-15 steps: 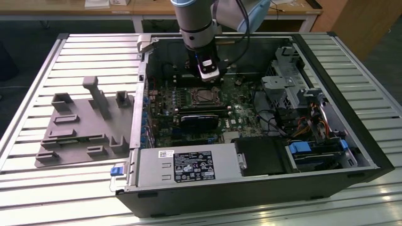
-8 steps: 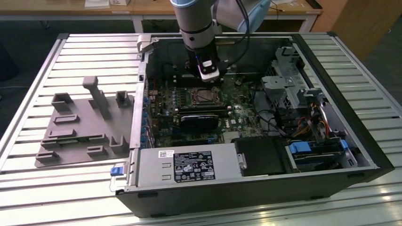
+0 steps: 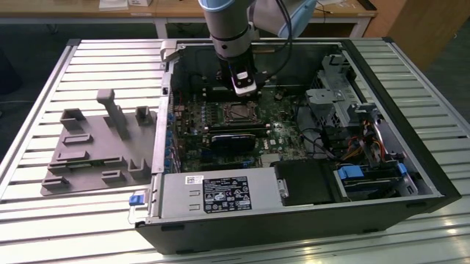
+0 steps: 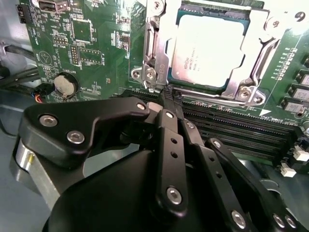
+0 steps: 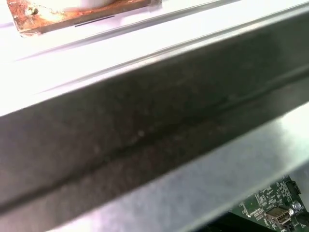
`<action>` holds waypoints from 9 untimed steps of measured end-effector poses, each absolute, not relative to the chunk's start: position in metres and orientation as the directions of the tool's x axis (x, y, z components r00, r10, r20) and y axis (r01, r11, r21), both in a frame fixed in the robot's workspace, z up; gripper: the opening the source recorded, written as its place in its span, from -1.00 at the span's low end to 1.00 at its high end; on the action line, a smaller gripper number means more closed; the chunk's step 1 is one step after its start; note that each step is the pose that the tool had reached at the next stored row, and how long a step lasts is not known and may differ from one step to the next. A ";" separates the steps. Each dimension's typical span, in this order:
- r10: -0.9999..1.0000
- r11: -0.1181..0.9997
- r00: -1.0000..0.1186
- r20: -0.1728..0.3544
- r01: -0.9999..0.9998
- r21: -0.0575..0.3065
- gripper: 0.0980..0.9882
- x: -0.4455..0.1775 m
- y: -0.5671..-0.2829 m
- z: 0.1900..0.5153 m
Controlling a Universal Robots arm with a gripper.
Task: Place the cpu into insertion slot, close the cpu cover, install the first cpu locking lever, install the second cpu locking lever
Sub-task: 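Install the first cpu locking lever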
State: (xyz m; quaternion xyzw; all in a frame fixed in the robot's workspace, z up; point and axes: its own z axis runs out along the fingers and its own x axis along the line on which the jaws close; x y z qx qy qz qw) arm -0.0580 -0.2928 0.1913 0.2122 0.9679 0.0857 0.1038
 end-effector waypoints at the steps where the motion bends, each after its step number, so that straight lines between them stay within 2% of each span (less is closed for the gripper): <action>1: 0.429 0.895 -0.888 -0.164 0.393 0.211 -0.99 -0.058 -0.293 0.191; 9: 0.429 0.895 -0.888 -0.164 0.393 0.212 -0.99 -0.058 -0.293 0.196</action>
